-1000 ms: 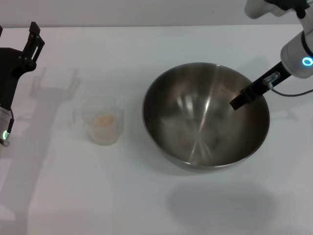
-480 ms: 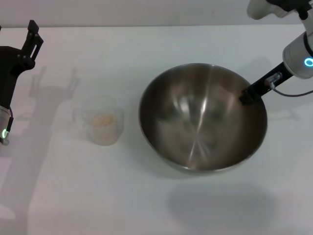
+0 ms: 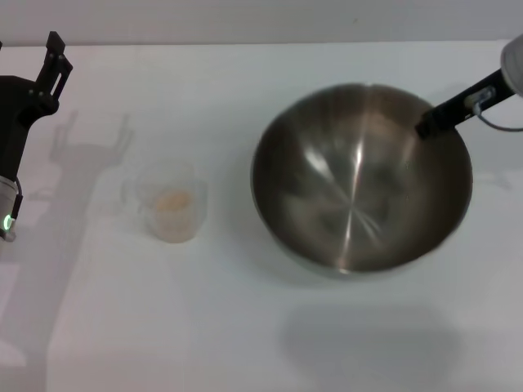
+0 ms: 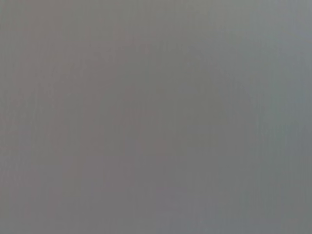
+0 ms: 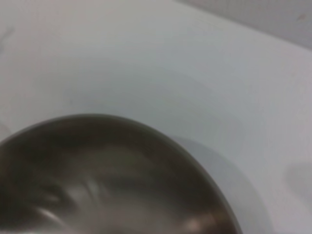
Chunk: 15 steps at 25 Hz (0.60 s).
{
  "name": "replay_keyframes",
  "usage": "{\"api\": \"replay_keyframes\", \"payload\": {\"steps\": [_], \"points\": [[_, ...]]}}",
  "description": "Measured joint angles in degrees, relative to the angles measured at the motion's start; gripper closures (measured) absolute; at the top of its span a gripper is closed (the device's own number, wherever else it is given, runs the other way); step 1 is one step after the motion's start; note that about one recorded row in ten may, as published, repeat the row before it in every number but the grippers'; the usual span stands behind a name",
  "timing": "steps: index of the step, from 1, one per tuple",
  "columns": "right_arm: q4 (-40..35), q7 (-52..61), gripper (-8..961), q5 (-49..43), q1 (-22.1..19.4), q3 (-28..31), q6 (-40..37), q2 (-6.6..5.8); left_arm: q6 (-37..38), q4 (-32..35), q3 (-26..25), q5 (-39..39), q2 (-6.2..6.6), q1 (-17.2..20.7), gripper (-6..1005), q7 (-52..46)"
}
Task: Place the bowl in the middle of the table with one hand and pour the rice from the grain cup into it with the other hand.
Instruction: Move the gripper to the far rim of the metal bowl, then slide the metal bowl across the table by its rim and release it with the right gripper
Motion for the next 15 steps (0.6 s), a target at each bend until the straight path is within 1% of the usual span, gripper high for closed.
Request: {"api": "replay_keyframes", "payload": {"steps": [2,8,15], "points": [[-0.36,-0.03,952,1.72,-0.07,0.92,0.09,0.14,0.02,-0.01,-0.01,0.0,0.0,0.06,224,0.0],[-0.39,-0.07,953,5.52,-0.21,0.51,0.06,0.2,0.1,-0.13,-0.03,-0.01,0.0,0.09,228,0.0],[2.95,-0.89,953,9.36,-0.21,-1.18,-1.52,0.41,0.12,-0.21,0.1,-0.01,0.0,-0.04,232,0.0]]}}
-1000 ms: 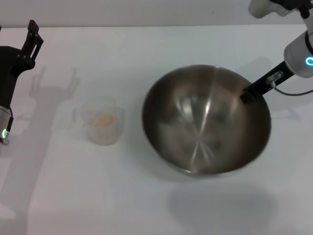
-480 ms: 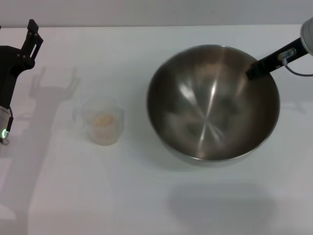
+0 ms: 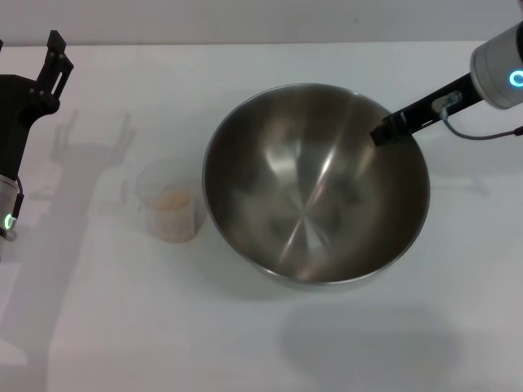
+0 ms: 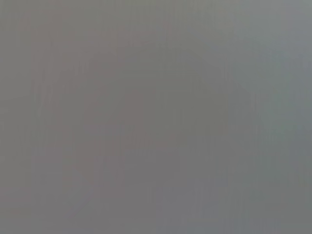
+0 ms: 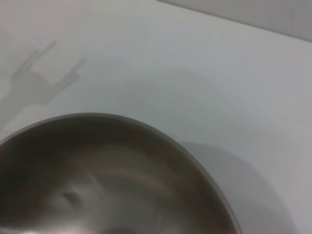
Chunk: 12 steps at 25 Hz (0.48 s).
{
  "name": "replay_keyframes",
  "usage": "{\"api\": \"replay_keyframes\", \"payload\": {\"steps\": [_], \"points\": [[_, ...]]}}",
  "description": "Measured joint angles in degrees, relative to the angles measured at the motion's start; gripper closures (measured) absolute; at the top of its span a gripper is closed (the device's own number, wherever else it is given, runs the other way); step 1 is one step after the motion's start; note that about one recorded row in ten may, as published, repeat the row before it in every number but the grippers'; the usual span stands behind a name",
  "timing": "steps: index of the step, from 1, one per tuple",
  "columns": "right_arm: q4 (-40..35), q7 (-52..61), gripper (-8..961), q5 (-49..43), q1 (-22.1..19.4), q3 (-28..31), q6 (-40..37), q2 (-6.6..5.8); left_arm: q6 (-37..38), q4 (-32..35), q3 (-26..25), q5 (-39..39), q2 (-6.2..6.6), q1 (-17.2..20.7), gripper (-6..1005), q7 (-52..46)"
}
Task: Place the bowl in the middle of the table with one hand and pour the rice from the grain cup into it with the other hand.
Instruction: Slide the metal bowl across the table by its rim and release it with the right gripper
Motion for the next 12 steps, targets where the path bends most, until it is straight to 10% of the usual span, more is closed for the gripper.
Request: {"api": "replay_keyframes", "payload": {"steps": [12], "points": [[5.91,-0.57,952,0.36,0.59,-3.83,-6.33,0.01,0.0,-0.16,0.24,0.0,-0.07,0.31,240,-0.08]]}}
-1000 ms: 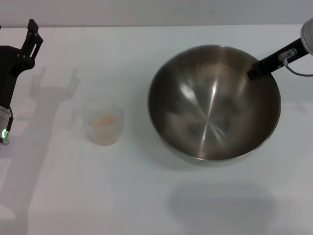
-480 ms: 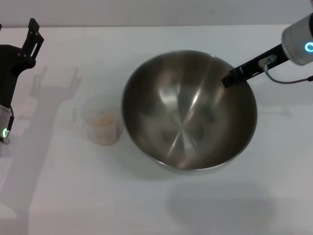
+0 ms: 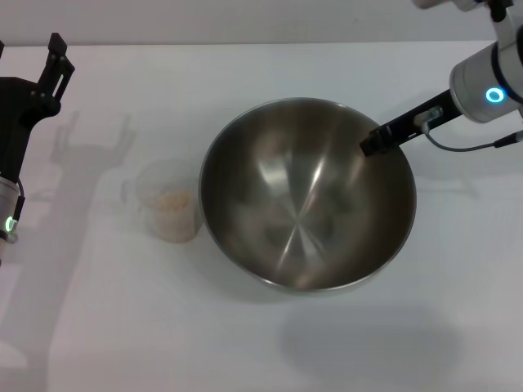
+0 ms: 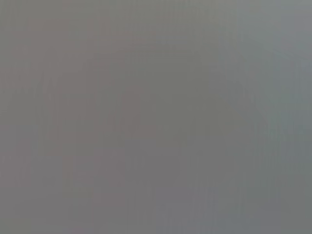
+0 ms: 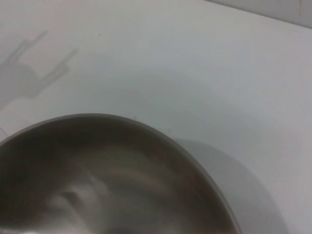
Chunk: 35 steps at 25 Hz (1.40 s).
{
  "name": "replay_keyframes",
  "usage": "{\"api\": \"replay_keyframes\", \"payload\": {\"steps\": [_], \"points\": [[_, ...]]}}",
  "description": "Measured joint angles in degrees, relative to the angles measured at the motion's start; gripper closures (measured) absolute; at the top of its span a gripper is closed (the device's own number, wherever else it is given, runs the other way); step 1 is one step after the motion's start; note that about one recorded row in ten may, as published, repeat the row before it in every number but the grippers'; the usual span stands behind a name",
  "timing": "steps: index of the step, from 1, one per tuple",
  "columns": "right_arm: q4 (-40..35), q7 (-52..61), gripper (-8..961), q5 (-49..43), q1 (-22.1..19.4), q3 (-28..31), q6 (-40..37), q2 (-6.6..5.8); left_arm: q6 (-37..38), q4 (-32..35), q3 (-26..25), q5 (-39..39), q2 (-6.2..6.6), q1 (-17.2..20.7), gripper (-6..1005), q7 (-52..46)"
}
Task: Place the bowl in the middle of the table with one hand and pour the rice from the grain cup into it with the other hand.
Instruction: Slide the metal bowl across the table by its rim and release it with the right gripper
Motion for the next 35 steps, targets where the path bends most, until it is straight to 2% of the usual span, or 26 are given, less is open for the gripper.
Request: {"api": "replay_keyframes", "payload": {"steps": [14,22,26,32,35], "points": [[3.31,0.55,953,0.18,1.18,-1.42,-2.79,0.0,0.0,-0.05,0.16,0.29,-0.11,0.3,250,-0.09],[2.07,0.2,860,0.14,1.23,-2.46,-2.84,0.0,0.05,-0.74,0.17,0.36,-0.11,1.02,255,-0.09],[-1.0,0.74,778,-1.69,0.95,-4.62,-2.86,0.0,0.22,-0.85,0.15,0.35,-0.11,1.22,258,-0.13],[-6.05,1.09,582,-3.0,0.94,-5.74,-4.77,-0.01,0.79,-0.9,0.15,0.35,-0.11,1.48,262,-0.17],[-9.01,0.84,558,-3.01,1.0,-6.31,-6.89,0.0,1.2,-0.9,0.13,0.27,-0.06,1.71,264,-0.18]]}}
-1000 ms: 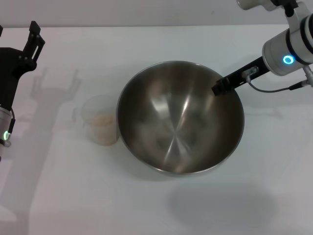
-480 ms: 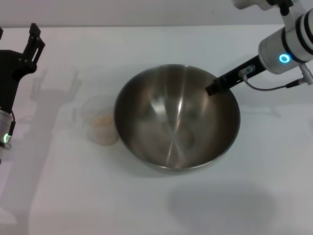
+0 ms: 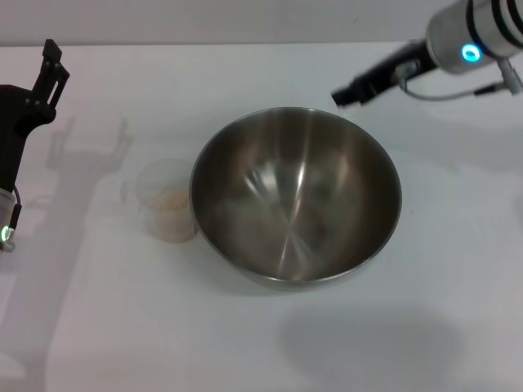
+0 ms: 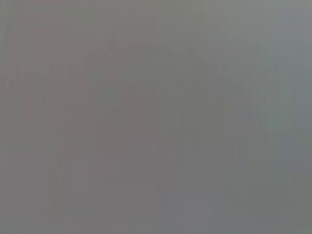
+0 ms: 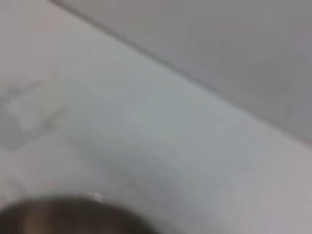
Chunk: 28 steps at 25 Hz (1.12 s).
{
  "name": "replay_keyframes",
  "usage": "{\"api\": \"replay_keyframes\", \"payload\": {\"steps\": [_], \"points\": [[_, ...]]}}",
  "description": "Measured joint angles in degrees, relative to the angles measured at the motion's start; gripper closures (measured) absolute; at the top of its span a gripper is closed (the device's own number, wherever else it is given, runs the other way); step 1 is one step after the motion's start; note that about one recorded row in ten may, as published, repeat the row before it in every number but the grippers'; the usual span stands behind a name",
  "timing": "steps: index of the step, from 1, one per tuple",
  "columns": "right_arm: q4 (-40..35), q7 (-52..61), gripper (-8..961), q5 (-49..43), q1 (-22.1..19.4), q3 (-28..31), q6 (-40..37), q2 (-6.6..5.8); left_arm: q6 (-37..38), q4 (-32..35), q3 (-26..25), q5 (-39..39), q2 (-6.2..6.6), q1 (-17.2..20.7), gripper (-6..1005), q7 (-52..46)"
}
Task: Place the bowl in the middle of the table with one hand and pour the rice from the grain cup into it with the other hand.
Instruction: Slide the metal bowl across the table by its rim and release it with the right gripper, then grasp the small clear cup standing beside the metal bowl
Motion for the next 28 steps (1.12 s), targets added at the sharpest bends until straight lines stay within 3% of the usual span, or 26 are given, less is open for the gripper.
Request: {"api": "replay_keyframes", "payload": {"steps": [3,8,9,10,11,12,13,14,15,16,17,18,19,20,21,24,25,26,28], "points": [[-2.33,-0.14,542,0.02,-0.26,-1.47,-2.52,0.0,0.36,0.0,-0.28,-0.21,0.09,0.08,266,0.0],[-8.93,-2.29,542,-0.92,-5.5,-10.15,-16.18,0.1,0.68,0.01,-0.48,-0.27,0.12,0.03,269,0.0],[-9.96,-3.01,542,-1.6,-7.02,-12.09,-20.39,0.16,0.69,0.01,-0.49,-0.26,0.12,-0.03,270,0.0],[-11.58,-4.23,542,-3.29,-10.65,-16.4,-29.89,0.29,0.68,0.02,-0.51,-0.27,0.13,-0.16,270,0.0],[-11.58,-4.23,542,-3.29,-10.65,-16.4,-29.89,0.29,0.68,0.02,-0.51,-0.27,0.13,-0.16,271,0.0],[-11.85,-4.95,542,-6.08,-14.58,-21.12,-42.38,0.45,0.68,0.02,-0.5,-0.27,0.13,-0.18,272,0.0],[-11.85,-4.95,542,-6.08,-14.58,-21.12,-42.38,0.45,0.68,0.01,-0.5,-0.29,0.13,-0.18,272,0.0],[-11.19,-5.09,542,-7.5,-16.58,-23.49,-48.99,0.56,0.69,0.01,-0.5,-0.27,0.13,-0.21,273,0.0],[-8.52,-5.16,542,-9.72,-20.04,-27.5,-63.1,0.69,0.67,0.01,-0.46,-0.28,0.13,-0.3,273,0.0],[-8.52,-5.16,542,-9.72,-20.04,-27.5,-63.1,0.69,0.67,0.01,-0.46,-0.28,0.13,-0.3,274,0.0],[-4.15,-5.09,542,-10.23,-22.55,-30.87,-77.79,0.77,0.64,0.01,-0.45,-0.28,0.13,-0.33,275,0.0],[-4.15,-5.09,542,-10.23,-22.55,-30.87,-77.79,0.77,0.62,0.01,-0.45,-0.29,0.13,-0.35,275,0.0],[-1.06,-4.89,542,-10.09,-23.35,-32.64,-85.5,0.8,0.62,0.01,-0.45,-0.27,0.13,-0.36,276,0.0],[6.58,-3.83,542,-9.37,-24.12,-36.08,-101.69,0.8,0.68,0.01,-0.49,-0.29,0.13,-0.37,277,0.0],[6.58,-3.83,542,-9.37,-24.12,-36.08,-101.69,0.8,0.68,0.01,-0.49,-0.29,0.13,-0.37,277,0.0],[19.08,0.32,542,-7.2,-22.9,-40.77,-125.17,0.8,0.81,0.01,-0.39,-0.27,0.13,-0.39,279,0.0],[27.57,5.46,542,-4.6,-21.25,-43.78,-137.93,0.73,0.99,0.01,-0.23,-0.21,0.12,-0.38,280,0.0],[27.57,5.46,542,-4.6,-21.25,-43.78,-137.93,0.73,0.99,0.01,-0.23,-0.21,0.12,-0.38,281,0.0],[34.64,11.8,542,-2.92,-20.2,-45.75,-147.03,0.62,1.55,0.01,-0.1,-0.04,0.12,-0.15,282,-0.38]]}}
